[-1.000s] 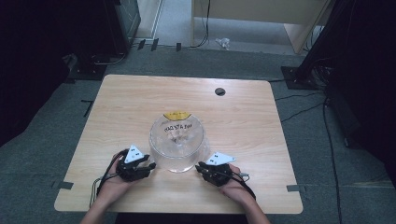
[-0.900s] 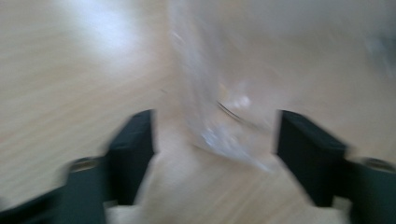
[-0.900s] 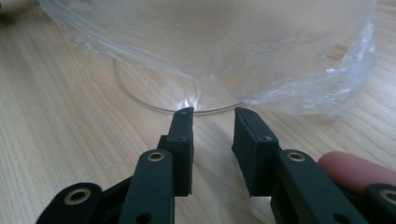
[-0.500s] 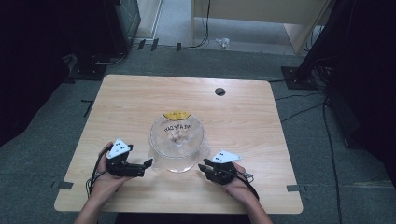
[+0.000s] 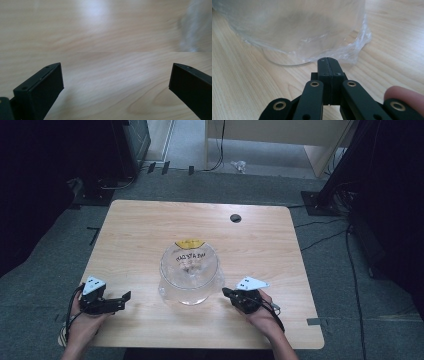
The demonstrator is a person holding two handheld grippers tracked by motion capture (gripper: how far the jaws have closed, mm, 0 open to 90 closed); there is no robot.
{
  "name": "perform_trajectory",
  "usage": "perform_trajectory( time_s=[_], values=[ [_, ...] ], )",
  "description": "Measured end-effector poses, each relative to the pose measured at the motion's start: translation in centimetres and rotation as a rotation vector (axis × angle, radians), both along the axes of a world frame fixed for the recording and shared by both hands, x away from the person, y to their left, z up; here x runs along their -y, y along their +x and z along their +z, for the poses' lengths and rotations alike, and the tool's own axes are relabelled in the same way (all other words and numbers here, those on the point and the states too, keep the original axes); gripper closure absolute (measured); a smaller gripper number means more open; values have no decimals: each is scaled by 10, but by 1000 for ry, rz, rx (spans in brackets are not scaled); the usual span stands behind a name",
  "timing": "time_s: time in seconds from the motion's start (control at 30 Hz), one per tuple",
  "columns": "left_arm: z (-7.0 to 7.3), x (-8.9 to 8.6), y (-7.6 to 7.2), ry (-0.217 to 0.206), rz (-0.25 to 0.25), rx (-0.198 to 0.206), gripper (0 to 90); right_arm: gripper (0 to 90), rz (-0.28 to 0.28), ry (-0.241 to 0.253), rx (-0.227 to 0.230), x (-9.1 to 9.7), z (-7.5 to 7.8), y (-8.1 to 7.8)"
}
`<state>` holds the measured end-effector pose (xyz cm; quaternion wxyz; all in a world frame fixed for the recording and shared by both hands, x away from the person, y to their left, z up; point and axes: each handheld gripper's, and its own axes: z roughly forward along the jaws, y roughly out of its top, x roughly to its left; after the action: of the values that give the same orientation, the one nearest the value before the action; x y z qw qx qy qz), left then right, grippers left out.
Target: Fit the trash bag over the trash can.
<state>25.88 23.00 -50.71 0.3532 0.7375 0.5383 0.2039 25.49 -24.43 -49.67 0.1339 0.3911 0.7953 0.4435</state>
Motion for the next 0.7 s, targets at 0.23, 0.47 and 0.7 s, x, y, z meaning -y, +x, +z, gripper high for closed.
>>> perform_trajectory(
  time_s=[0.23,0.47,0.7],
  values=[
    [-12,-10,0,96,82,-23,0,900,-10,-6,34,8,18,4],
    [-12,-7,3,96,110,-25,0,900,-15,5,111,20,53,8],
    [-12,-5,5,95,104,-24,0,900,100,-11,293,17,99,17]
  ],
)
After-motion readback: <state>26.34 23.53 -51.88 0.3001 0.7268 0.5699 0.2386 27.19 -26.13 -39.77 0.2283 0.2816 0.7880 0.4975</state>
